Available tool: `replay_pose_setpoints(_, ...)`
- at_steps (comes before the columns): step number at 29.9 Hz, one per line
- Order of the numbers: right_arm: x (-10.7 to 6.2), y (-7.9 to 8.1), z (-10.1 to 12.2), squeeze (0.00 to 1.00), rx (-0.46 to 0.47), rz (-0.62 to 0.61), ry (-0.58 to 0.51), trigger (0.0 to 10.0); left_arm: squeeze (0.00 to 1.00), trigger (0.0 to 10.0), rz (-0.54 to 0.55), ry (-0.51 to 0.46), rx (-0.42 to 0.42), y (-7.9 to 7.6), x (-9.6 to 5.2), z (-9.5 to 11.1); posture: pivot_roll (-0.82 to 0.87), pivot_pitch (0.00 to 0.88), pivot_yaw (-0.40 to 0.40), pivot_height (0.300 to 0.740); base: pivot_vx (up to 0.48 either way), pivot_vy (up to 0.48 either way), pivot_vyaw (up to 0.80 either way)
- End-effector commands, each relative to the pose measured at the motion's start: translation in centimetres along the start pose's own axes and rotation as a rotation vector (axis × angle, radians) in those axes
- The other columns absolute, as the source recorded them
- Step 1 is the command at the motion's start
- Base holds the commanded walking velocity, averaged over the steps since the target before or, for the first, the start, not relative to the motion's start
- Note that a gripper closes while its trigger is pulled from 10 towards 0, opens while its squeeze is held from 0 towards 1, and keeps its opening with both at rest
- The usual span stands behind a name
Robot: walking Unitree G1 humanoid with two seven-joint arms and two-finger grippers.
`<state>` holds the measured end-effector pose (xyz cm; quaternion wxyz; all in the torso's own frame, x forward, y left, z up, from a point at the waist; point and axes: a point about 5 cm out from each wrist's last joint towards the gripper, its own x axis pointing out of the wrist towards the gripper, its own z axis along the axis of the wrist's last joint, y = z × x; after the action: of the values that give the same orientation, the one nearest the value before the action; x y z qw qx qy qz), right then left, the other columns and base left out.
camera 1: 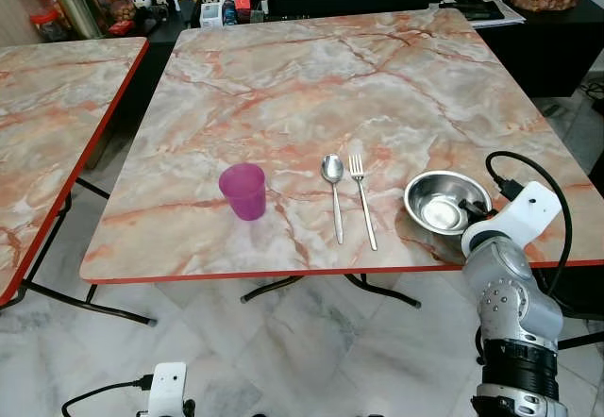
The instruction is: Setting the table
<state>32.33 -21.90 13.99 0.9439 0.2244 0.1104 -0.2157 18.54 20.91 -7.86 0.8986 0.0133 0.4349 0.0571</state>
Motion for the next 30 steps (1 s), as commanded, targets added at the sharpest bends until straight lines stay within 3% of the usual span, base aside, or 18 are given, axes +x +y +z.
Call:
replay_pose_setpoints(1, 0.0, -0.2, -0.4, 0.0, 0.012, -0.017, 0.015, 0.0, 0.0, 10.0, 0.011, 0.028, 0.012, 0.4, -0.1, -0.5, -0.09, 0.138, 0.052, 0.74, 0.0, 0.0, 0.0)
replay_pose_setpoints(9, 0.0, 0.0, 0.0, 0.0, 0.031, -0.016, -0.008, 0.0, 0.0, 10.0, 0.011, 0.023, 0.011, 0.4, 0.0, -0.2, -0.08, 0.137, 0.05, 0.74, 0.0, 0.0, 0.0)
replay_pose_setpoints(14, 0.0, 0.0, 0.4, 0.0, 0.05, -0.019, -0.036, 0.0, 0.0, 10.0, 0.012, 0.04, 0.012, 0.3, -0.2, -1.1, -0.09, 0.138, 0.051, 0.74, 0.0, 0.0, 0.0)
replay_pose_setpoints(24, -0.6, 1.1, 4.0, 0.0, 0.172, 0.045, -0.276, 0.0, 0.0, 10.0, 0.037, 0.047, 0.022, 1.3, -0.5, -1.9, -0.08, 0.134, 0.056, 0.74, 0.0, 0.0, 0.0)
replay_pose_setpoints(25, -0.7, 1.3, 4.2, 0.0, 0.18, 0.056, -0.292, 3.6, 0.0, 10.0, 0.038, 0.046, 0.023, 1.4, -0.6, -1.9, -0.09, 0.134, 0.058, 0.74, 0.0, 0.0, 0.0)
replay_pose_setpoints(26, -1.0, 1.7, 4.7, 0.0, 0.194, 0.076, -0.329, 10.0, 0.0, 10.0, 0.04, 0.046, 0.025, 1.5, -0.6, -1.9, -0.09, 0.132, 0.06, 0.74, 0.0, 0.0, 0.0)
replay_pose_setpoints(30, -2.0, 3.0, 6.2, 0.0, 0.191, 0.164, -0.454, 10.0, 0.0, 10.0, 0.052, 0.046, 0.037, 2.1, -0.6, -1.8, -0.08, 0.125, 0.064, 0.74, 0.0, 0.0, 0.0)
